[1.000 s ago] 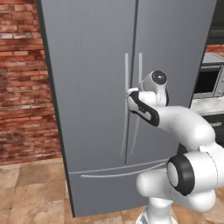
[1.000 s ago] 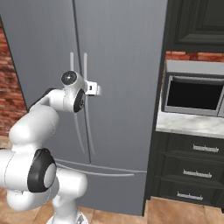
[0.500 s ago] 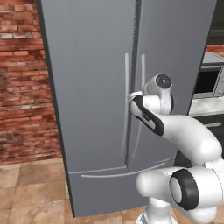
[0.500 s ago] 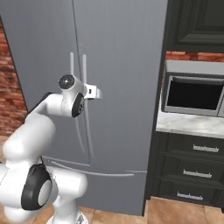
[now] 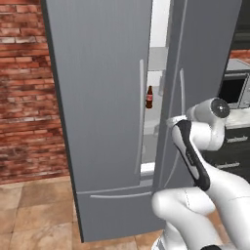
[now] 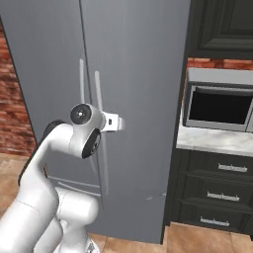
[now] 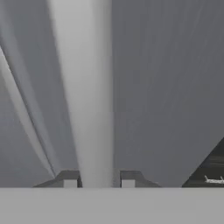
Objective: Open the fridge, grab two sodas, and place both sodas inside the bowl with ice on the dining counter.
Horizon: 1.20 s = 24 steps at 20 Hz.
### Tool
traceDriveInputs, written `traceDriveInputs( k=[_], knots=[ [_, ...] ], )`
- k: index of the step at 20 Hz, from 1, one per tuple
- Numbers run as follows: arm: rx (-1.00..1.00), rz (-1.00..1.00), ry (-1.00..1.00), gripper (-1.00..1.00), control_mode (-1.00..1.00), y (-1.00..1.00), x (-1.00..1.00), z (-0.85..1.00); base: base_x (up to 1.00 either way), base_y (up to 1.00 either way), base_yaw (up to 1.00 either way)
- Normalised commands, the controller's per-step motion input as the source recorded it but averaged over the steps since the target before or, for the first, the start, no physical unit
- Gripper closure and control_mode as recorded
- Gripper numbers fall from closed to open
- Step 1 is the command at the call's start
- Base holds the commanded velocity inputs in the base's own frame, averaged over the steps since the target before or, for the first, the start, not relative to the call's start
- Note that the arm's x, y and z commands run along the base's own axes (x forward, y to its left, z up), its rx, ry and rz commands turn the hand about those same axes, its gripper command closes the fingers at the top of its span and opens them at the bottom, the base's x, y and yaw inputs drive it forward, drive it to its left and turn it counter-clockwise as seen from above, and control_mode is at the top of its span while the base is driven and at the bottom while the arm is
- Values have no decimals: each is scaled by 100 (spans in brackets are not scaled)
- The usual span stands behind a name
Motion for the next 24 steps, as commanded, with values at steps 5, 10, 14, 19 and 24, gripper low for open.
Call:
traceDriveInputs(
  k=[5,10,14,19,24],
  knots=[
    [-6,0,0,100,-100,-66,-75,20,0,0,0],
    [-9,0,0,-100,-100,-38,-77,27,0,0,0],
    [-11,0,-5,-100,-100,-5,-99,62,0,0,0],
    [-14,0,0,-100,-100,19,-85,95,0,0,0],
    [-19,-4,1,-100,-100,57,-65,76,0,0,0]
  ],
)
